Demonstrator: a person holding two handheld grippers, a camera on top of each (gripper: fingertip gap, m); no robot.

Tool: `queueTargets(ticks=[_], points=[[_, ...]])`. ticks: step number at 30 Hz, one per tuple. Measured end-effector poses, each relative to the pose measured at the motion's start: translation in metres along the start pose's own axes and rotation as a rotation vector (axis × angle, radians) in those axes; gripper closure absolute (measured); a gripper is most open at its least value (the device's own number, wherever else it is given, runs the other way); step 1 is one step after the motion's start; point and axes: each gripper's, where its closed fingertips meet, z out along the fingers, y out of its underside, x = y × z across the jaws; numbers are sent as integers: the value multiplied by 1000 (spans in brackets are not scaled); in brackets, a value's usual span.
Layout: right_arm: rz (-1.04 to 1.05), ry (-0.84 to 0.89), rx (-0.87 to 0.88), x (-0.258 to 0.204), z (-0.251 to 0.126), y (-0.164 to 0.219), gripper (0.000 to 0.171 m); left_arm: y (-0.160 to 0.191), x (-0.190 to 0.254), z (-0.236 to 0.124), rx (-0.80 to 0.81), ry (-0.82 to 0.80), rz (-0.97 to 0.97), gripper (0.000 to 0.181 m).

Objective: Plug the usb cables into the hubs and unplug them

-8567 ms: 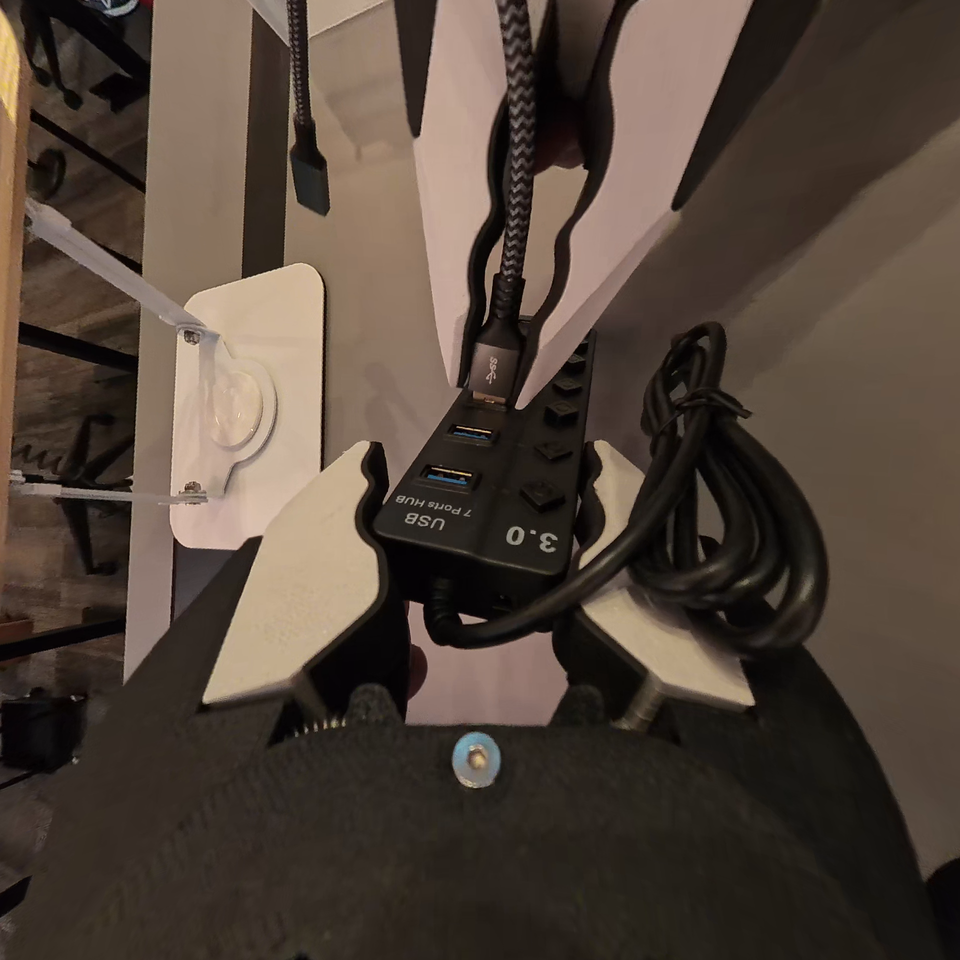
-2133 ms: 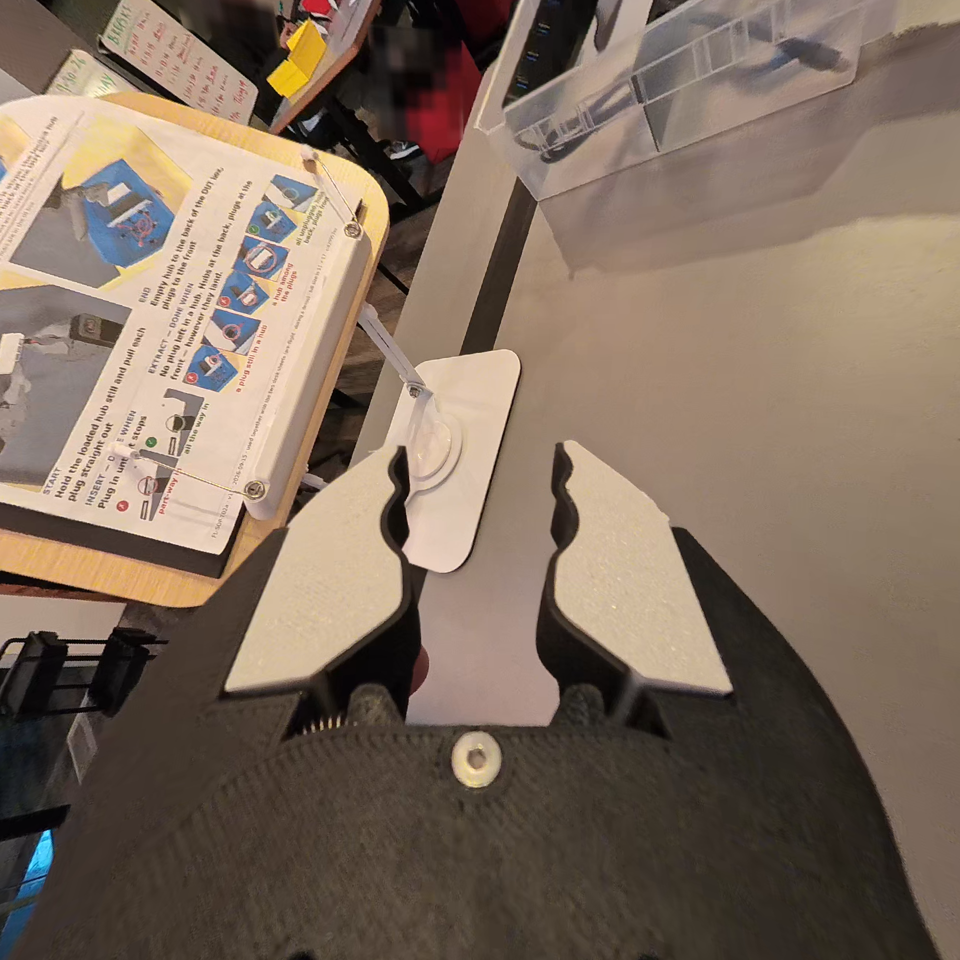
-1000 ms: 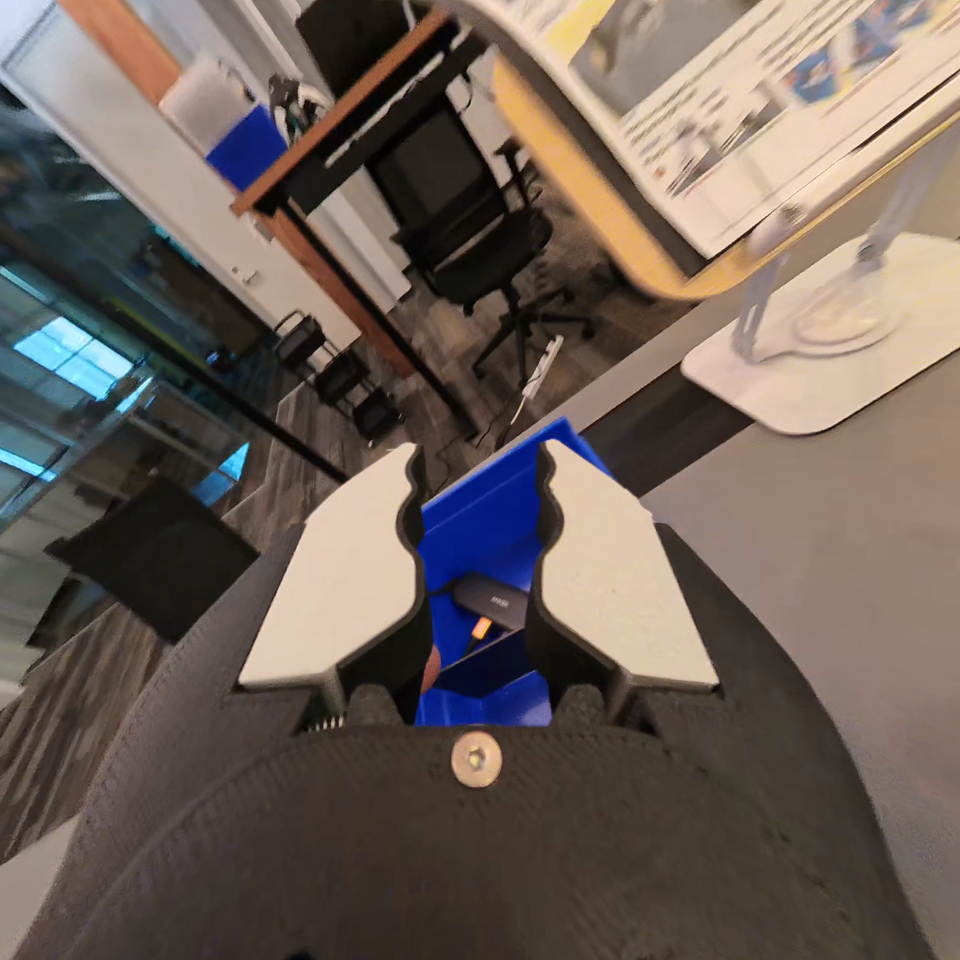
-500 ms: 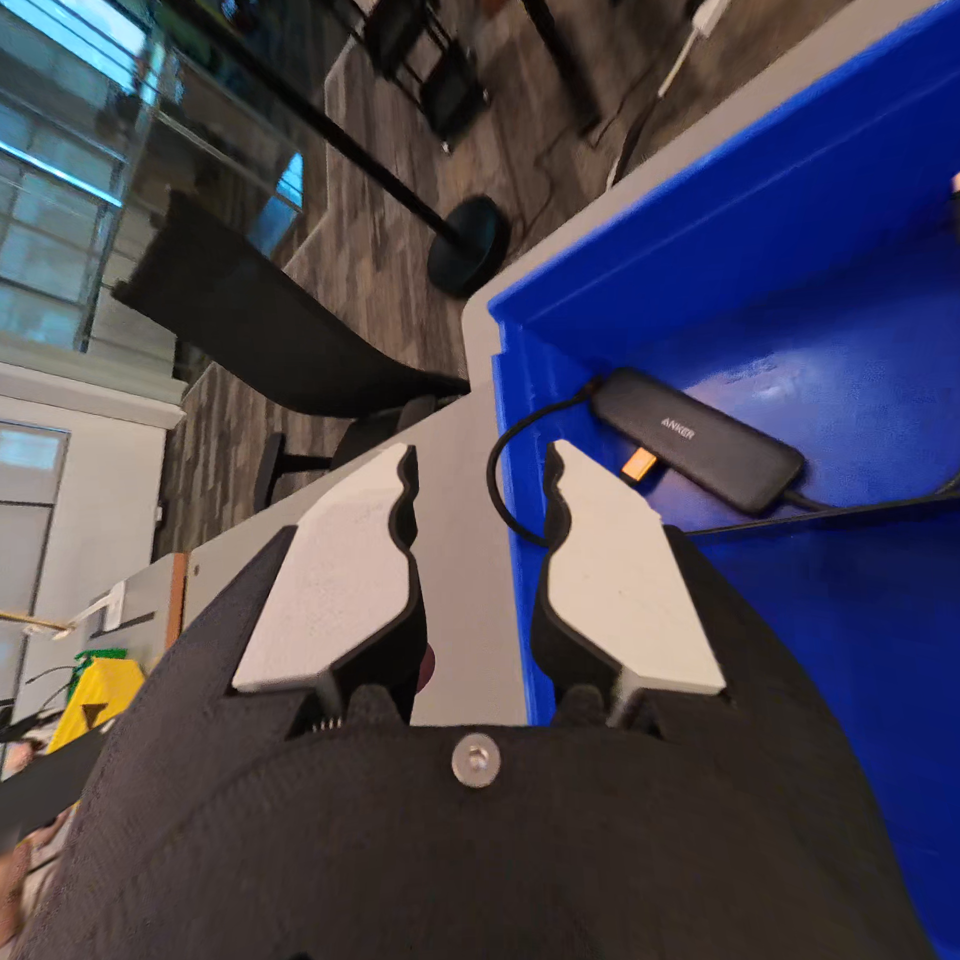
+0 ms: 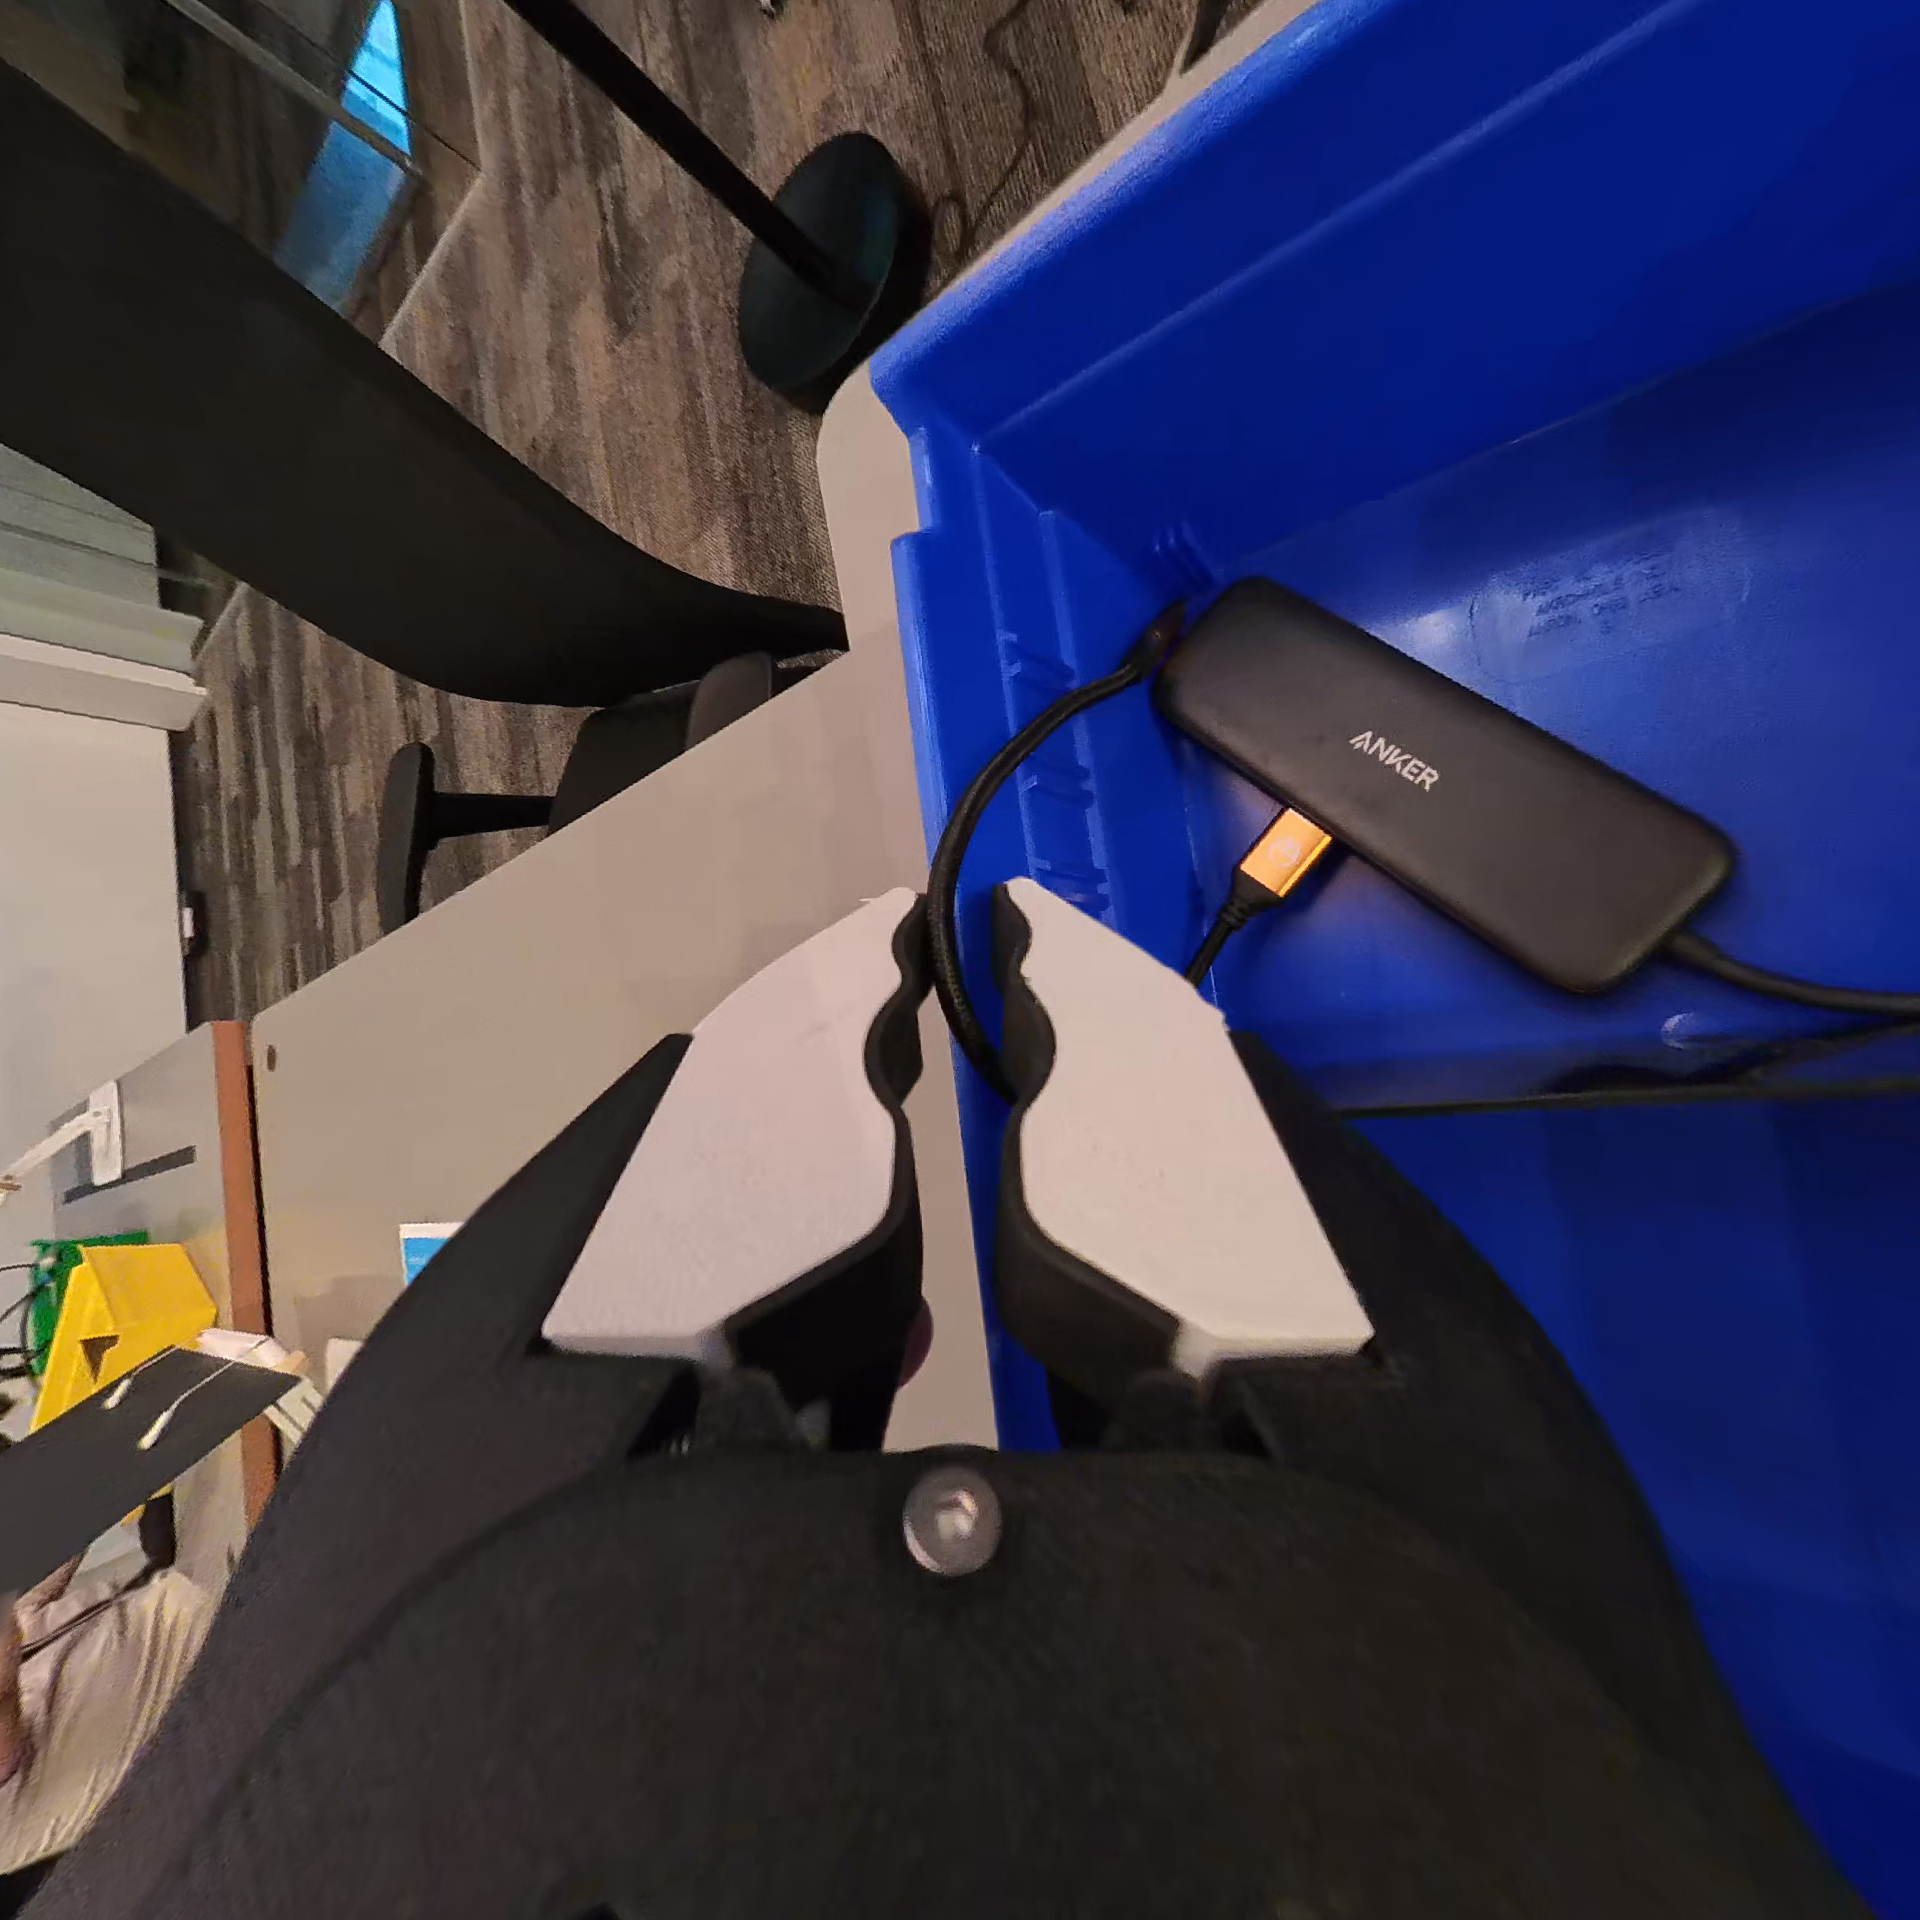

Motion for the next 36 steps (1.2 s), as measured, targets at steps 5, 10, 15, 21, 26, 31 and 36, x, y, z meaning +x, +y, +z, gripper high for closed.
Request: queueTargets(ticks=[5, 10, 15, 21, 26, 31, 36], points=[[12, -5, -4, 2, 1, 4, 151, -7, 0, -9, 70, -15, -28, 172], [17, -15, -11, 1, 4, 7, 152, -16, 3, -20, 149, 26, -77, 178], [14, -16, -8, 0, 3, 7, 152, -20, 3, -26, 170, 22, -53, 178], [14, -26, -2, -1, 3, 6, 152, -46, -4, -56, 259, -17, -30, 178], [7, -41, -3, -5, 6, 5, 152, -75, -6, -86, 346, -23, -37, 178], [8, -73, 28, -12, 12, -1, 149, -105, -7, -118, 433, -55, -21, 178], [45, -153, 118, -29, 23, -21, 145, -137, -5, -161, 536, -79, 2, 178]])
